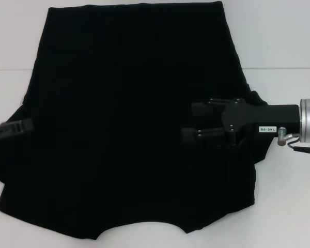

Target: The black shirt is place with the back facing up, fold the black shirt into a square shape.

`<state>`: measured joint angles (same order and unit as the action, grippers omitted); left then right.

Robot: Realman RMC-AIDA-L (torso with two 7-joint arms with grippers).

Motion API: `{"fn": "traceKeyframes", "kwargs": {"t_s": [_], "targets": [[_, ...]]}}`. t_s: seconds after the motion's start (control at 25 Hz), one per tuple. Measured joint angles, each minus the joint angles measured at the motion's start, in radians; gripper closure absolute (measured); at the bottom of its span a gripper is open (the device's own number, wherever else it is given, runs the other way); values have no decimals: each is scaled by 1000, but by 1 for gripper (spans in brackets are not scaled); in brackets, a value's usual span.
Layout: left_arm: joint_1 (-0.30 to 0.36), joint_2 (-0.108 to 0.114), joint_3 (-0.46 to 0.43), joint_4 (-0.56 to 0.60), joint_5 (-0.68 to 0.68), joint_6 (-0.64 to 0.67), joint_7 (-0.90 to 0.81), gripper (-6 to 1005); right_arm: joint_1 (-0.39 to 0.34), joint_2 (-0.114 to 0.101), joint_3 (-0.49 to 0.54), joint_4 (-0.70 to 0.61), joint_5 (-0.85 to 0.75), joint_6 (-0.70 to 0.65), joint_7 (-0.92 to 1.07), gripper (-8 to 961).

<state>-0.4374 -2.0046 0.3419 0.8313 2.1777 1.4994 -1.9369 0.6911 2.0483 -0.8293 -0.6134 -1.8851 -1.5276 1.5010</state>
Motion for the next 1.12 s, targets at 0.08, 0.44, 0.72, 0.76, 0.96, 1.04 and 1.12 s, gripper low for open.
{"fn": "traceKeyframes", "kwargs": {"t_s": [0.08,0.44,0.72,0.76,0.96,1.04,1.12], "targets": [[2,0,0,30,59,-15,-47,188,3,4,0,0,0,2,2,39],[-8,4,-2,69,264,-105,-183,203,13,10,-2,1,0,17,2,39],[-41,5,9,66,377,-116,-242,215,20,10,-1,1,0,17,3,39],[-45,5,15,65,385,-118,-244,217,20,10,-1,1,0,17,3,39],[-58,-1,29,55,415,-142,-251,225,20,10,2,1,0,17,4,39],[-60,-1,29,46,426,-155,-256,228,21,10,3,1,0,17,5,39],[-62,0,29,38,435,-164,-259,232,21,10,4,1,0,17,5,38]]}}
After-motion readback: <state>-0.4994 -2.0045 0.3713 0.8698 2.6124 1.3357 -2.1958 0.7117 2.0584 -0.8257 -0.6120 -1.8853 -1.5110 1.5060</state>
